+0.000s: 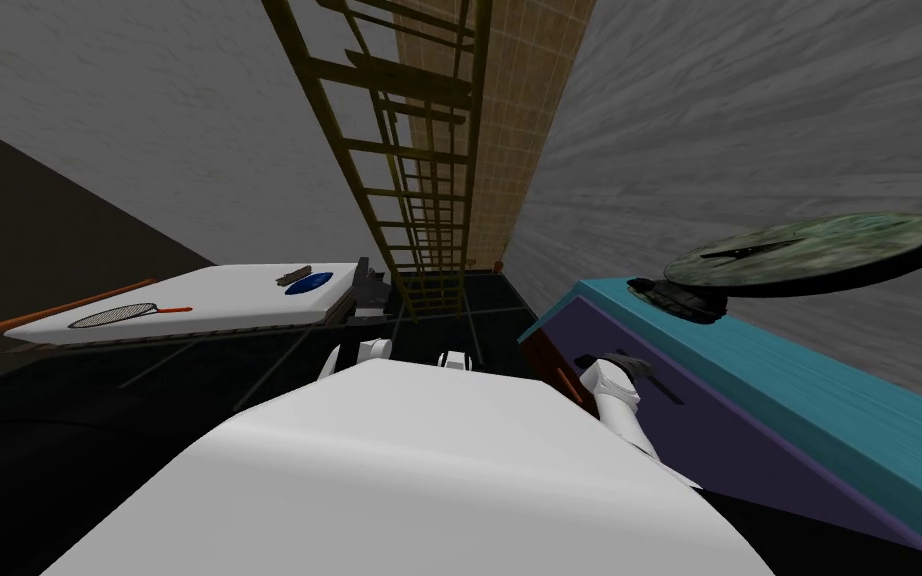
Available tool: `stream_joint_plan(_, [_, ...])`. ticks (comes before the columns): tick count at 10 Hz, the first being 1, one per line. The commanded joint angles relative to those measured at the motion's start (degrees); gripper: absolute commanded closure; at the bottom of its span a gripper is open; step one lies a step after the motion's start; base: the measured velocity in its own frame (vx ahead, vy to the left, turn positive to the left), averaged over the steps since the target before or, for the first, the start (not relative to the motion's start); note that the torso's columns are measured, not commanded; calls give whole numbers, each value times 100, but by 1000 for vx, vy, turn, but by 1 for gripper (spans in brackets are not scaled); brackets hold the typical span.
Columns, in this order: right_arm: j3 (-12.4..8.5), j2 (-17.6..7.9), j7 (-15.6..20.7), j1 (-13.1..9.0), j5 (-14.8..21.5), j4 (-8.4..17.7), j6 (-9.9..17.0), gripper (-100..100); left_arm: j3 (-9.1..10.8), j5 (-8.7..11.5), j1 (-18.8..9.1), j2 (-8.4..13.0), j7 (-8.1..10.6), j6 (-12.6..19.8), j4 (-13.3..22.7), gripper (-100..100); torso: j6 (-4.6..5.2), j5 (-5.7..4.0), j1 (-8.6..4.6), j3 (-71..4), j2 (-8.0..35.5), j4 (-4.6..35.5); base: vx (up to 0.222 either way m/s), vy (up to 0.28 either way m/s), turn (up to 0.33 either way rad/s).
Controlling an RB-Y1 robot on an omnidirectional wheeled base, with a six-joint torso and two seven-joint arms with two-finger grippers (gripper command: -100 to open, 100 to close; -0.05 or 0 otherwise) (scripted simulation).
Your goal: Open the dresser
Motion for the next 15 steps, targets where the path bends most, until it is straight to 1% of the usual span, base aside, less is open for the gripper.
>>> stream_joint_plan(1, [-5, -15, 46, -28, -44, 24, -22, 100, -1, 0, 0, -1, 0, 0, 0, 0, -4, -7, -7, -1, -3, -2, -62, 192, -14])
stream_joint_plan(4, [-12, -28, 66, -38, -66, 22, -29, 100, 0, 0, -1, 0, 0, 0, 0, 0, -1, -7, -52, -10, -12, -2, -48, 149, -3])
stream_joint_plan(5, [0, 18, -26, -20, -43, -42, -38, -100, 1, 0, 0, 1, 0, 0, 0, 0, 1, -10, -74, -14, -18, -3, -102, 14, -43])
stream_joint_plan(7, [12, 59, -118, -4, -21, -99, -45, -100, 1, 0, -1, 2, 0, 0, 0, 0, 4, -16, -76, 8, 16, 5, -159, -26, -37])
stream_joint_plan(8, [4, 49, -59, -4, -46, -100, -42, -100, 1, 0, -2, 2, 0, 1, 1, 0, 2, -8, -57, 6, 13, 6, -78, -21, -9])
stream_joint_plan(9, [-5, 32, -69, -2, -56, -84, -53, -100, 1, 0, -1, 2, 0, 0, 1, 0, -1, 1, -33, -15, -23, -2, 15, -108, -1])
stream_joint_plan(10, [-1, 45, -62, 2, -55, -96, -46, -100, 2, 0, 1, 2, 0, 0, 0, 0, -2, -2, -53, -35, -51, -11, 10, -71, 4])
stream_joint_plan(11, [-3, 40, -61, 1, -55, -99, -44, 100, 2, 0, 1, 2, 0, 0, 0, 0, -2, -7, -41, -29, -41, -12, -2, -7, 11])
stream_joint_plan(12, [-8, 24, -20, -23, -95, -96, -62, 100, 2, 0, 1, 2, 0, 0, 0, 0, 6, 11, -19, -16, -16, -1, -32, 106, 19])
stream_joint_plan(13, [-12, 16, -7, -31, -108, -96, -66, 100, 0, 0, 0, 0, 0, 0, 0, 0, 17, 25, 32, 9, 23, 13, -40, 171, -28])
stream_joint_plan(15, [-26, -18, 48, -64, -160, -99, -83, 100, -1, 0, -1, -1, 0, 0, 0, 0, 17, 30, 14, 23, 47, 24, -77, 197, -7])
